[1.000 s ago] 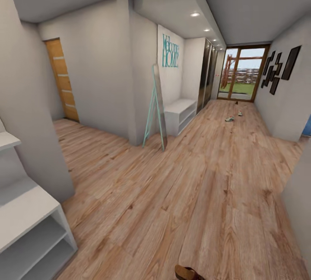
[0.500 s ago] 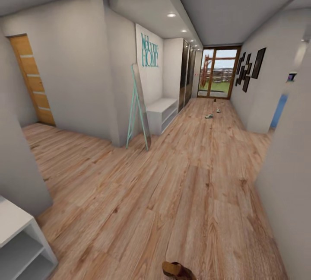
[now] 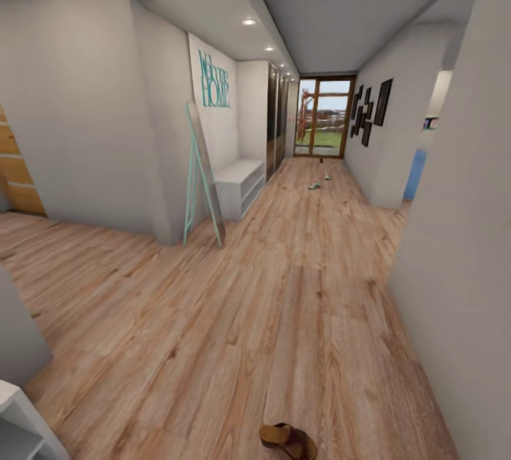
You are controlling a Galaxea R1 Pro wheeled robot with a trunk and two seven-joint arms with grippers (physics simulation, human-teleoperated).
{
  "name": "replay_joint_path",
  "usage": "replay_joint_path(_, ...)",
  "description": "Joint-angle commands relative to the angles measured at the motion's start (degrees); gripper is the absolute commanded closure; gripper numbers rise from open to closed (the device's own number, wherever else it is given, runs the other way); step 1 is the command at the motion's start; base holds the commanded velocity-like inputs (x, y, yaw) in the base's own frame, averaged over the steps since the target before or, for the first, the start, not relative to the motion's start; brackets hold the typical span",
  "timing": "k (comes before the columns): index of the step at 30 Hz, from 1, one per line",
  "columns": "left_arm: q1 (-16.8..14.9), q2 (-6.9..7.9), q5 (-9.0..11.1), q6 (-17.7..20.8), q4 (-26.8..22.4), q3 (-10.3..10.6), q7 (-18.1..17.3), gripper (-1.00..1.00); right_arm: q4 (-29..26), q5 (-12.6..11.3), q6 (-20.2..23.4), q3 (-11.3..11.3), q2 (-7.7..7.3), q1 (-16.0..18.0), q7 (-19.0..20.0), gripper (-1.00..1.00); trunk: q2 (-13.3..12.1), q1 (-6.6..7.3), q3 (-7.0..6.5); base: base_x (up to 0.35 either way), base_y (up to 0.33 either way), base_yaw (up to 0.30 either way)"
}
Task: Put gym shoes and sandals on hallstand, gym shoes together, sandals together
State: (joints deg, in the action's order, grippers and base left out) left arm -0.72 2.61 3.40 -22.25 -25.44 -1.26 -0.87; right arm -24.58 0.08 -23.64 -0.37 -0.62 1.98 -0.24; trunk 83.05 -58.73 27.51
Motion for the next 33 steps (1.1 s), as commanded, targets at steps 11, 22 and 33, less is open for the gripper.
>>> replay_joint_path(11,0.0,0.02,0.3,-0.2,0.0,0.0,-0.1,-1.0,0.1,0.0,-0.2,0.0,0.01,0.0,0.0,-1.0,0.0,0.0,0.44,0.0,0.299,-0.283)
replay_joint_path(22,0.0,0.03,0.3,-0.2,0.0,0.0,-0.1,-1.0,0.0,0.0,-0.2,-0.1,0.01,0.0,0.0,-1.0,0.0,0.0,0.78,0.0,0.288,-0.221)
replay_joint_path(33,0.0,0.04,0.3,-0.2,0.0,0.0,0.0,-1.0,0.1,0.2,-0.2,0.1,-0.05,0.0,0.1,-1.0,0.0,0.0,0.84,0.0,0.24,-0.027)
